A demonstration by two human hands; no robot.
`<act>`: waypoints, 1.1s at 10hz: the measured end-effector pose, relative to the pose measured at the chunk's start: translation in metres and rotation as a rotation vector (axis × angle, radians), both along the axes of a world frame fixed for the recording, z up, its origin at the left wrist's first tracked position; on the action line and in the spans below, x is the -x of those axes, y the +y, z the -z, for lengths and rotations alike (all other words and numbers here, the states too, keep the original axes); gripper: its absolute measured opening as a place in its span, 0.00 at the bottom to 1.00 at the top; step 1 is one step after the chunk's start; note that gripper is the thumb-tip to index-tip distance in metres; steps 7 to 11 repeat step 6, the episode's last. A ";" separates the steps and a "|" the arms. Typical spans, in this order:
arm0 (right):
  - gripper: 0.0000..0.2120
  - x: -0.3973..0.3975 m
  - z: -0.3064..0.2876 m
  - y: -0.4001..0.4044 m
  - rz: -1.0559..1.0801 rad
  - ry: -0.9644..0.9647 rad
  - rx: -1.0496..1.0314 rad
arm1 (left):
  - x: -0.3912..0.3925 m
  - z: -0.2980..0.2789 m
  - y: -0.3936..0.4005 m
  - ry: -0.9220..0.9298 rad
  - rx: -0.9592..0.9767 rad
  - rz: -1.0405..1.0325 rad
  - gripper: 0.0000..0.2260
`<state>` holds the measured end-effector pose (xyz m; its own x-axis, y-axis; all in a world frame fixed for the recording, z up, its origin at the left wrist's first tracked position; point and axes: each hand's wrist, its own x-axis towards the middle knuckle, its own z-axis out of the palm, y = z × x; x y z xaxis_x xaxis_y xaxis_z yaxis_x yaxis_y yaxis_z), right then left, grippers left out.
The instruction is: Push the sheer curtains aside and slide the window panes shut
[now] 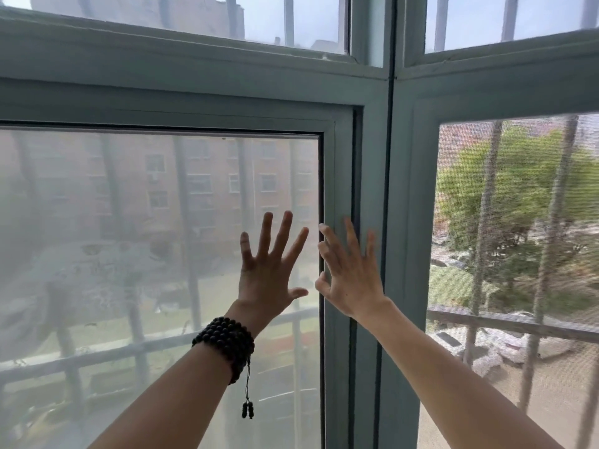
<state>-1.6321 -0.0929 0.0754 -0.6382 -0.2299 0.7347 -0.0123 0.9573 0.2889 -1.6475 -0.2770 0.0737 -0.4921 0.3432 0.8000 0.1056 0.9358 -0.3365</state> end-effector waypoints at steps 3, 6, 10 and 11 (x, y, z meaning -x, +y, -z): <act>0.38 -0.022 0.001 0.011 -0.313 -0.125 0.134 | -0.016 -0.009 0.002 -0.131 -0.021 0.013 0.59; 0.37 -0.049 0.020 0.034 -0.728 -0.153 0.485 | -0.053 -0.016 -0.021 -0.271 -0.196 0.442 0.55; 0.37 -0.049 0.020 0.034 -0.728 -0.153 0.485 | -0.053 -0.016 -0.021 -0.271 -0.196 0.442 0.55; 0.37 -0.049 0.020 0.034 -0.728 -0.153 0.485 | -0.053 -0.016 -0.021 -0.271 -0.196 0.442 0.55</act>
